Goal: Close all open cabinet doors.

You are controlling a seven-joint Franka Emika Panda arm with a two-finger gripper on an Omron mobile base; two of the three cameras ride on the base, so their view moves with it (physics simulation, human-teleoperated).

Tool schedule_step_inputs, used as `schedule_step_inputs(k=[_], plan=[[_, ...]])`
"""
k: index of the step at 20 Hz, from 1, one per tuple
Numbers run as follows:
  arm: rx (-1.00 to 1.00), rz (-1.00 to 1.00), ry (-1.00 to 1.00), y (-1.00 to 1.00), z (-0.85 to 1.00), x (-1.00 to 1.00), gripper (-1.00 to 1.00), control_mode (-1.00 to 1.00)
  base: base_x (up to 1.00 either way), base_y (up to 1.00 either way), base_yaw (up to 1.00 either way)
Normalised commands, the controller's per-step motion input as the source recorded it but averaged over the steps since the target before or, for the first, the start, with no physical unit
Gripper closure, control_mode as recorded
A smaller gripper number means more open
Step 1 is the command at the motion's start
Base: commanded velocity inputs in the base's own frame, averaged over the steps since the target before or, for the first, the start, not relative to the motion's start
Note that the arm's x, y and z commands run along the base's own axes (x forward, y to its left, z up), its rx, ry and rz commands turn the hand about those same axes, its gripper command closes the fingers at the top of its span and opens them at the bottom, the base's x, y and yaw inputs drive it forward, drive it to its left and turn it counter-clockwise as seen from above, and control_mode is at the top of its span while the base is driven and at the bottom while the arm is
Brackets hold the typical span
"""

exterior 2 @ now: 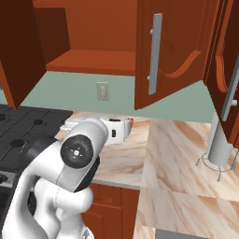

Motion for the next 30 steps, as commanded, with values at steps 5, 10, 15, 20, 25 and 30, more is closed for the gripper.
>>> schedule_step_inputs(k=[5,10,15,20,25,30], plan=[[0.00,0.00,-0.32,-0.56,0.26,-0.53,-1.00,-1.00,0.00,0.00,0.00],[0.00,0.00,-0.26,-0.37,0.36,-0.22,-1.00,-1.00,0.00,0.00,0.00],[0.00,0.00,-0.13,-0.24,0.21,0.00,-1.00,-1.00,0.00,0.00,0.00],[0.00,0.00,-0.02,-0.25,0.26,0.00,-1.00,-1.00,0.00,0.00,0.00],[0.00,0.02,0.00,-0.11,0.05,0.03,-1.00,-1.00,0.00,0.00,0.00],[0.00,0.08,0.00,-0.25,0.00,0.10,-1.00,-1.00,0.00,0.00,0.00]])
